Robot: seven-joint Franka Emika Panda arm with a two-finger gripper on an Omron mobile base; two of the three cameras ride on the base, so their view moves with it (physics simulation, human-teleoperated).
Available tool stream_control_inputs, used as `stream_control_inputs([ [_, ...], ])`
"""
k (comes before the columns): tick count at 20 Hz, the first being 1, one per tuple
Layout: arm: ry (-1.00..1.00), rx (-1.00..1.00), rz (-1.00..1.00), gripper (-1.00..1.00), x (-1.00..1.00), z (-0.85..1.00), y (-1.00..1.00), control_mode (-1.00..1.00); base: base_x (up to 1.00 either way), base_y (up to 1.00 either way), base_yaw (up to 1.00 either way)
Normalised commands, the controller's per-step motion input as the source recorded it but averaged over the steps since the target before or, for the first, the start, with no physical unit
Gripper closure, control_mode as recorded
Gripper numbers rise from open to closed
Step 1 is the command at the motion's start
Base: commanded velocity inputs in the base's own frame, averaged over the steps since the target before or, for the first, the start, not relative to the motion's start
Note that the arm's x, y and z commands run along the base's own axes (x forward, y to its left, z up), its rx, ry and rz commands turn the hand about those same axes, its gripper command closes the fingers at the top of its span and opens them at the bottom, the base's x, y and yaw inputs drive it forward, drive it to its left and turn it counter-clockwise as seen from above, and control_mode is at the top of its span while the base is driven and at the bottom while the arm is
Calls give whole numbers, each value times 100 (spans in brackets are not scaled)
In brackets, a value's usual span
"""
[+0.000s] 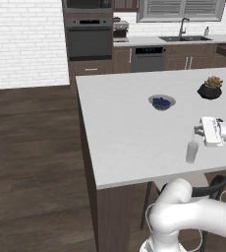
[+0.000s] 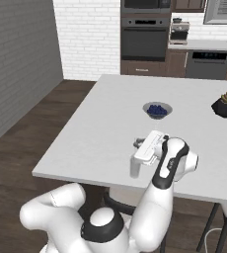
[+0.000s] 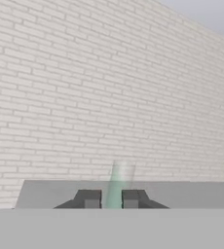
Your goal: Take a straw from the drawer in front and place it inside the glass cup on the dining counter.
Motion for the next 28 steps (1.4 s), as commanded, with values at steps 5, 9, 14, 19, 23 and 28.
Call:
stream_control_inputs([
  [5,0,0,0,-100,0,-21,-1,-100,0,0,0],
  [9,-3,0,0,-100,-14,0,-18,-100,0,0,0],
  [14,-8,0,0,-100,-33,3,-21,-100,0,0,0],
  [19,-9,0,0,-100,-29,66,-23,-100,0,0,0],
  [23,-6,-1,-1,-100,-41,100,-2,-100,0,0,0],
  [28,-1,-19,-7,-100,-51,100,26,-100,0,0,0],
])
